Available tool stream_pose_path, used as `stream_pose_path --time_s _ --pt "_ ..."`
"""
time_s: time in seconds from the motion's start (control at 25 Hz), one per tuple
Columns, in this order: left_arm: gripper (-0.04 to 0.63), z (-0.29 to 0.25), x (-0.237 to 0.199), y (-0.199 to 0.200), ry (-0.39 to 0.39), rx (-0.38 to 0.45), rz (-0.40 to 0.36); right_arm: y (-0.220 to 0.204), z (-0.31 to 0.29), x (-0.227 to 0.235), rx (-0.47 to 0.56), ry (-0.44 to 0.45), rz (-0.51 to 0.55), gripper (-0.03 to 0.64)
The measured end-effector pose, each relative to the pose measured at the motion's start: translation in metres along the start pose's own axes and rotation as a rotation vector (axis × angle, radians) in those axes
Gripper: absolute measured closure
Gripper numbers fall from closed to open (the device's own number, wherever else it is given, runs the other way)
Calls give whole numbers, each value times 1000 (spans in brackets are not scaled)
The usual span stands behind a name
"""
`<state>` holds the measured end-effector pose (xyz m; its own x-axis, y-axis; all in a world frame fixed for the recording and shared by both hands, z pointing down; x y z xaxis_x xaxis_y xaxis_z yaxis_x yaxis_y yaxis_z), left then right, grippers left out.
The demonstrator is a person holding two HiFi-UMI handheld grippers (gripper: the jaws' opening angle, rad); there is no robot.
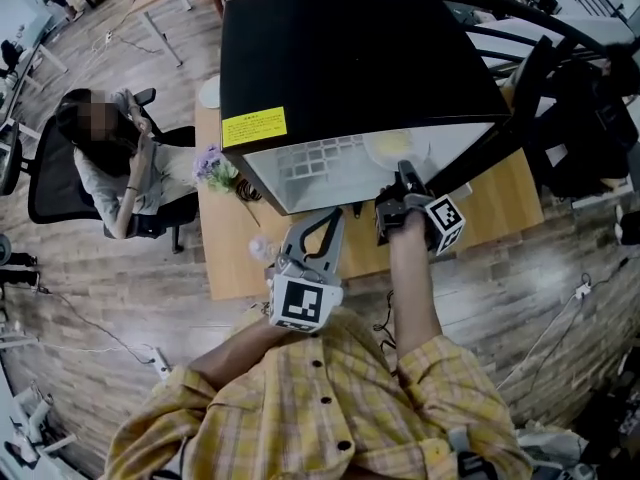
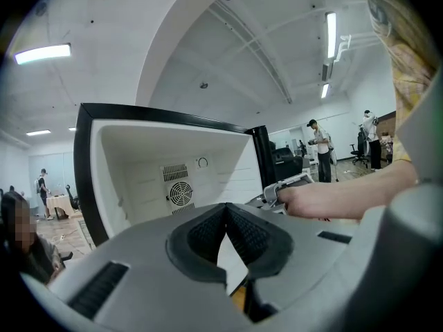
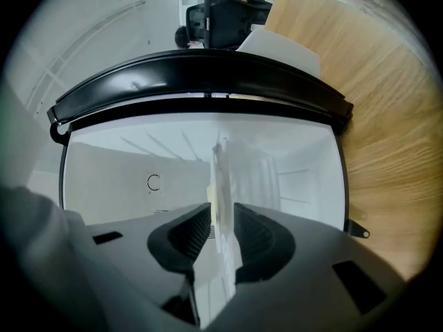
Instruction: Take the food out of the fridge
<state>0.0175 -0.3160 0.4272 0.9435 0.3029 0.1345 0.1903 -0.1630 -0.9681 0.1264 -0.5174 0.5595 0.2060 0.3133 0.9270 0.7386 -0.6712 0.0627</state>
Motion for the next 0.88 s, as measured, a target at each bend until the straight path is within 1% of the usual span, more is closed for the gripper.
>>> stream_pose_path --time_s 0.12,0.2,0.4,0.56,0.88 --pt "588 7 -4 -5 22 -15 -4 2 -4 -1 12 -7 -6 536" --pt "588 12 -5 -7 32 -21 1 4 -4 -2 23 -20 15 588" --pt "588 17 -9 -6 36 -14 7 2 1 -4 36 -40 33 597" --pt "588 19 -9 -8 21 -8 3 -1 12 -7 48 -9 30 600" --pt "588 31 -2 -6 -11 21 4 -22 42 -17 49 37 15 600"
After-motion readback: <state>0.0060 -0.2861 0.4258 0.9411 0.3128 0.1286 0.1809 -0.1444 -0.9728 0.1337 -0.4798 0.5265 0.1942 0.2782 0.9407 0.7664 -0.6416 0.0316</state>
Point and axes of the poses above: the fingertips, and each gripper's own axes: z backward along the fingers, x to its right, y out of its top, the point moved 6 cm from there along z, backward along the fingers, and after that the axes turned 12 degrees about -y, right-handed, at the moved point
